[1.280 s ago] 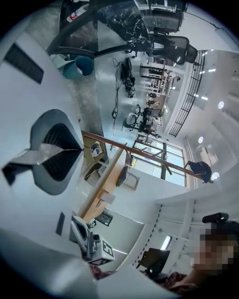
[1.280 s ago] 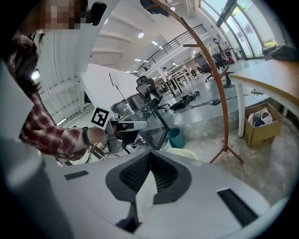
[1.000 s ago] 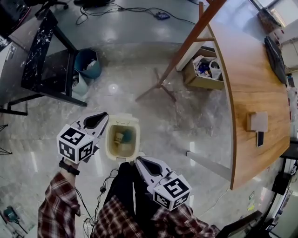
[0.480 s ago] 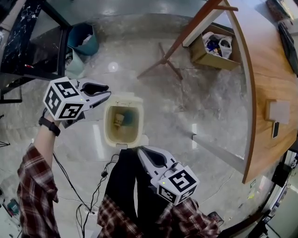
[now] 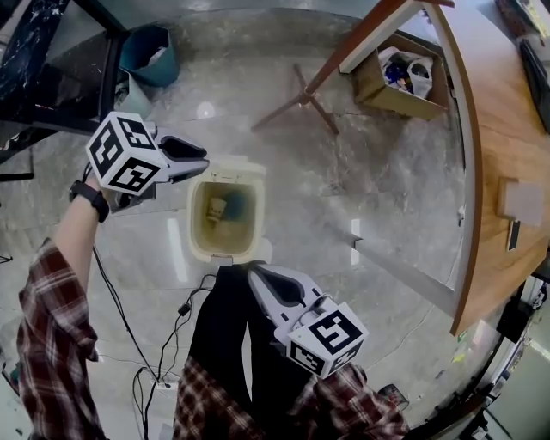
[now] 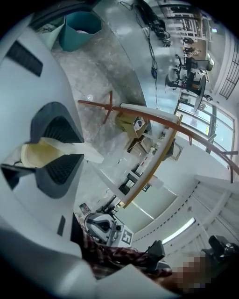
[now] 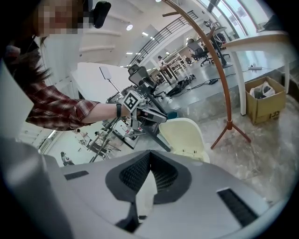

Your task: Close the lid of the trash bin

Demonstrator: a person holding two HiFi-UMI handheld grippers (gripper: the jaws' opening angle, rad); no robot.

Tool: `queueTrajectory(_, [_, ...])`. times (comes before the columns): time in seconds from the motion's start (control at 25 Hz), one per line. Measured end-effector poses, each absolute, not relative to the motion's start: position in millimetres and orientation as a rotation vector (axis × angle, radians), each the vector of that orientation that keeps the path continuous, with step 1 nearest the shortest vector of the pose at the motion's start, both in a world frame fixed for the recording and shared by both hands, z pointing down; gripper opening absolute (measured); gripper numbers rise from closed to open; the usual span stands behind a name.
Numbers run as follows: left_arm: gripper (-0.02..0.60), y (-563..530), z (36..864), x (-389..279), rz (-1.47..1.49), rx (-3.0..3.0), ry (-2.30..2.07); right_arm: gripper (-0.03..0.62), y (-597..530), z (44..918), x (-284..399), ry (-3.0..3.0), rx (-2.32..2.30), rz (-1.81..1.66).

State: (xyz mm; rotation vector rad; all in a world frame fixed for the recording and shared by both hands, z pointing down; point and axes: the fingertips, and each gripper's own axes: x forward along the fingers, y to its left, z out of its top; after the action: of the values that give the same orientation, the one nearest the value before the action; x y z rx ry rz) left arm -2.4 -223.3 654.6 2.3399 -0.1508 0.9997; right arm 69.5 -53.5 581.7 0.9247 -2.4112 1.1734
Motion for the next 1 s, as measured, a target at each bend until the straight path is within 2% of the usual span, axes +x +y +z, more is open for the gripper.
queueTrajectory(0.64, [0.064,-132.1,667.8,-4.4,0.902,2.258,-0.032,0.012,-53.5,576.3,66.1,-2.421,0.937,1.172])
queueTrajectory(1.0, [0.064,-37.9,736.6,-9.7,0.932,2.174,0.027,0.012,-40.2,597.6,51.1,-2.393,0.876,1.201])
